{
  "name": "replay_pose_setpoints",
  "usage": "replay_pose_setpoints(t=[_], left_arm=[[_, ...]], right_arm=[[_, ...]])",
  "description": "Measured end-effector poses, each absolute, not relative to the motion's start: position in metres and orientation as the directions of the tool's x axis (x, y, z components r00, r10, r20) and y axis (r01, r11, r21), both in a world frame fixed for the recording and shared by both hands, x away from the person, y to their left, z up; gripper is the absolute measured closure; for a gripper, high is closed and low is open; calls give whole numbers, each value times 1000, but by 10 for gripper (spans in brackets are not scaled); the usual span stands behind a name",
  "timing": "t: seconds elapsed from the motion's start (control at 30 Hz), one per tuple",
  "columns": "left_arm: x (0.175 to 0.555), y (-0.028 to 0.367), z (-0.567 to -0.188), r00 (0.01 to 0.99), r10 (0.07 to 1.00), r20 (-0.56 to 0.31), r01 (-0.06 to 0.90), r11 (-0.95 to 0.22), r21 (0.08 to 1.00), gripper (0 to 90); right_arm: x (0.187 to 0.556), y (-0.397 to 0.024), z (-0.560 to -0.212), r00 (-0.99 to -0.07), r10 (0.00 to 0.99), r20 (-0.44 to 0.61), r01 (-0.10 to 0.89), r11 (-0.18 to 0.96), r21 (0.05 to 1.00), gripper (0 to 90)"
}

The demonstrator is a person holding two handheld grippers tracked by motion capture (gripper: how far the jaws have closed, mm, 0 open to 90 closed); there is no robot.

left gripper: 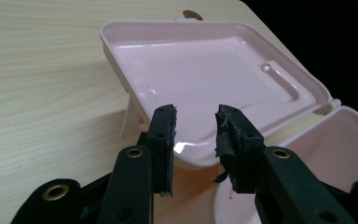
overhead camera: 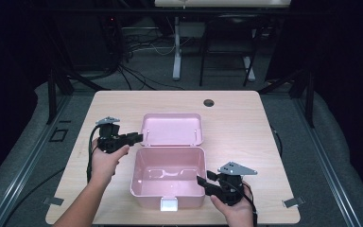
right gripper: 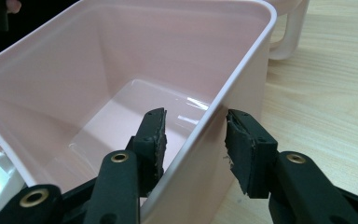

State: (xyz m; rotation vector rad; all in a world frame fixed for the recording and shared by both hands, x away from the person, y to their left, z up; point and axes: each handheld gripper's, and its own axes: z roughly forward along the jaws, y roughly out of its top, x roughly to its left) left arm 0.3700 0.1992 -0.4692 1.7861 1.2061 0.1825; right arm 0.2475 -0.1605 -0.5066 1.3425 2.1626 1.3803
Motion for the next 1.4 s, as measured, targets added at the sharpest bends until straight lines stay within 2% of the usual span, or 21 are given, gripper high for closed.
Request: replay_pose_setpoints(t=[0.3, 0.5, 0.77, 1.03, 1.2, 1.3, 1.4], left_arm=[[353, 200, -474, 550, 746, -375, 639, -88, 764, 678], [345, 199, -481, 573, 747, -338, 636, -145, 758, 685], [343, 199, -490, 569, 754, -329, 629, -142, 764, 776], [344, 200, -491, 568, 750, -338, 621, -121, 775, 789], [343, 201, -492, 567, 748, -345, 621, -113, 775, 787], [342, 202, -493, 566, 745, -353, 625, -108, 773, 752], [339, 204, -492, 569, 740, -359, 616, -94, 782, 670]], right_arm=[[247, -160, -507, -545, 799, 256, 566, 125, 815, 579], [247, -160, -507, -545, 799, 255, 565, 125, 816, 581], [245, -160, -507, -543, 800, 254, 566, 125, 815, 582], [241, -159, -506, -544, 800, 252, 565, 127, 815, 578], [241, -159, -506, -545, 800, 252, 564, 127, 816, 571], [240, -158, -506, -547, 800, 246, 564, 135, 815, 569], [240, -159, -502, -553, 797, 243, 558, 137, 818, 563]])
